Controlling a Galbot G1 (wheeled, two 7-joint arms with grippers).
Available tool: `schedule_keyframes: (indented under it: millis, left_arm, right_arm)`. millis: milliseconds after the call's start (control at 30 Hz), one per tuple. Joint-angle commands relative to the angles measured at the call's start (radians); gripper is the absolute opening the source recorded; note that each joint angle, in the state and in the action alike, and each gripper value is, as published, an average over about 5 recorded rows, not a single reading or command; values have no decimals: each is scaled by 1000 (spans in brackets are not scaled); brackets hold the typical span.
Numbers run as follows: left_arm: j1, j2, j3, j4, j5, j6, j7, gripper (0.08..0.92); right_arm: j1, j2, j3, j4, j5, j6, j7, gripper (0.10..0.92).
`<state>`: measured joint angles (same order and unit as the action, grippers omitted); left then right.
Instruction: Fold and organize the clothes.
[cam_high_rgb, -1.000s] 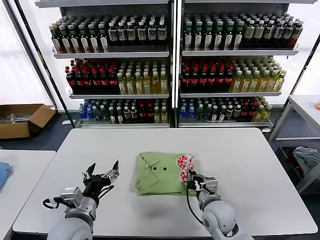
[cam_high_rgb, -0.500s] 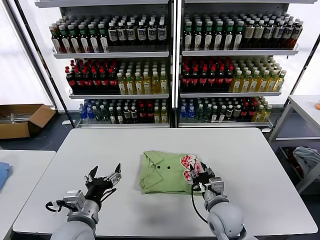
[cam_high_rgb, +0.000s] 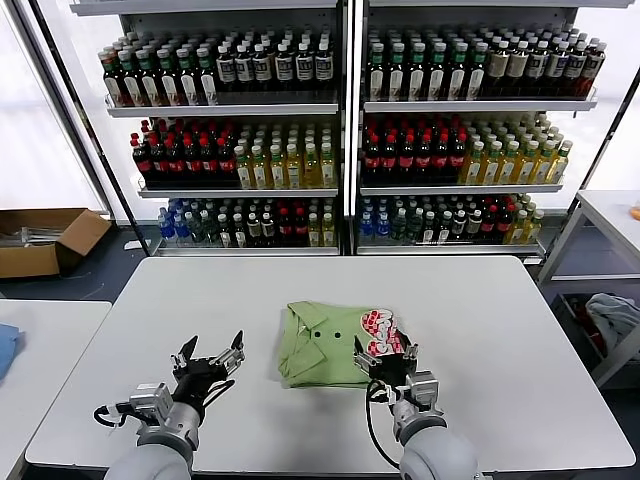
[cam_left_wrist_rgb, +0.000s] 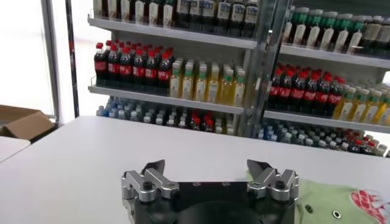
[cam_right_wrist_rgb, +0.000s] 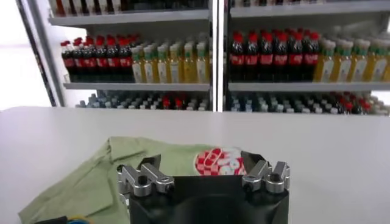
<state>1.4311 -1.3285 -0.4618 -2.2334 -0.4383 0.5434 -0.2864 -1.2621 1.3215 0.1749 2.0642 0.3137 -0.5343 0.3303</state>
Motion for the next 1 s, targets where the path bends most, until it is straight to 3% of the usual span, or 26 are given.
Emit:
schedule_keyframes:
  millis: [33,1000]
  left_arm:
    - [-2,-2,5,8,1,-1,1,823]
    - [-2,-7,15,25,0,0,1,823]
  right_arm:
    - [-24,39,-2,-52,124,-24,106,822]
    - [-72,-1,-8,-24,79,-44,133,823]
